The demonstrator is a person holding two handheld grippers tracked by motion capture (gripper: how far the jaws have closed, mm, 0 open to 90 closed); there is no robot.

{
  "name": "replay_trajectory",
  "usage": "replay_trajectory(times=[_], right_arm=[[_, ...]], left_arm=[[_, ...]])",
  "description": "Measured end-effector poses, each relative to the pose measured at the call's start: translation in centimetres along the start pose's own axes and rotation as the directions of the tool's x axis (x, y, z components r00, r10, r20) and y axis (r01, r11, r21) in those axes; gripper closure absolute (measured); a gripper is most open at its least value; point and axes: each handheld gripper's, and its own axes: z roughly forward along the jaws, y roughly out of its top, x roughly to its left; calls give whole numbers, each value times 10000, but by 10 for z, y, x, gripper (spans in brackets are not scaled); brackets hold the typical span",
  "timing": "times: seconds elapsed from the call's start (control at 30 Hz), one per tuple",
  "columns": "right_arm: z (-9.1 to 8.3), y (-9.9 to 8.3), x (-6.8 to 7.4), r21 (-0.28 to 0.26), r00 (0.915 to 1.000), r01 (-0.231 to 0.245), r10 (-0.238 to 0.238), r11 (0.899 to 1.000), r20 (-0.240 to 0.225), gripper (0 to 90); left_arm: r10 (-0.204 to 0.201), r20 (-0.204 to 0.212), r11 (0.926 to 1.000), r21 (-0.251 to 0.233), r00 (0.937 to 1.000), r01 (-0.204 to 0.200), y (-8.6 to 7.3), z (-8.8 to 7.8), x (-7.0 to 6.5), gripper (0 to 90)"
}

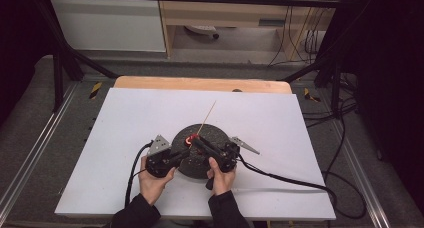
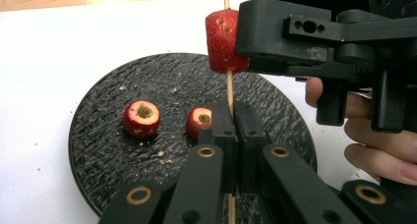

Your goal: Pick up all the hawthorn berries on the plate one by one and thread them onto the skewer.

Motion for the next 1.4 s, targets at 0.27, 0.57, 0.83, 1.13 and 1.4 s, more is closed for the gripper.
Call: replay_trajectory(times=[0.27, 0.57, 0.83, 1.13, 1.4], right_arm=[[0, -1, 0, 278, 10000, 54, -56, 9996, 50, 617], [-4, 9, 4, 573, 9965, 768, -785, 9954, 281, 476], [-13, 21, 0, 1318, 9798, 1692, -1811, 9767, 843, 228], [-16, 31, -4, 2974, 9519, 2531, -2919, 9206, 932, 64], [-20, 39, -8, 4196, 9181, 3141, -3850, 8517, 943, 26]], left_arm=[[5, 105, 10000, 24, 9999, -5, -2, 1, 2, 883], [106, 164, 9999, 37, 9998, -106, -3, -4, 4, 884], [144, 39, 9998, 141, 9999, -145, -7, -12, 10, 884], [271, 20, 9988, 410, 9996, -272, -17, -27, 21, 883], [347, 1, 9977, 589, 9994, -346, -27, -42, 29, 883]])
